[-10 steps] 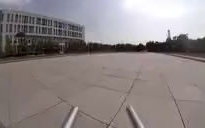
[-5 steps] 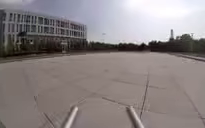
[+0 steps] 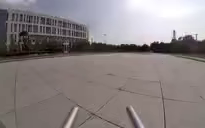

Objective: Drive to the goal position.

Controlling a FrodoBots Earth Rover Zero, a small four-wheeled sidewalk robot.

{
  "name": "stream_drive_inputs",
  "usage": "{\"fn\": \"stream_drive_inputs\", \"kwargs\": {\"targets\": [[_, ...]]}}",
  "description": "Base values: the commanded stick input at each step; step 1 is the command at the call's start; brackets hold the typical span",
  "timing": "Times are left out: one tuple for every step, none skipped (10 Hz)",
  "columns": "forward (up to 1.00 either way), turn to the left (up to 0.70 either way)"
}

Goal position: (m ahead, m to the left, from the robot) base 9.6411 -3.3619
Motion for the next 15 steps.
{"fn": "stream_drive_inputs", "kwargs": {"targets": [[0.85,0.01],[0.85,0.01],[0.85,0.01],[0.85,-0.19],[0.85,-0.33],[0.85,-0.33],[0.85,-0.33],[0.85,-0.33],[0.85,-0.33],[0.85,-0.33],[0.85,-0.33],[0.85,-0.33],[0.85,-0.33],[0.85,-0.33],[0.85,-0.33]]}}
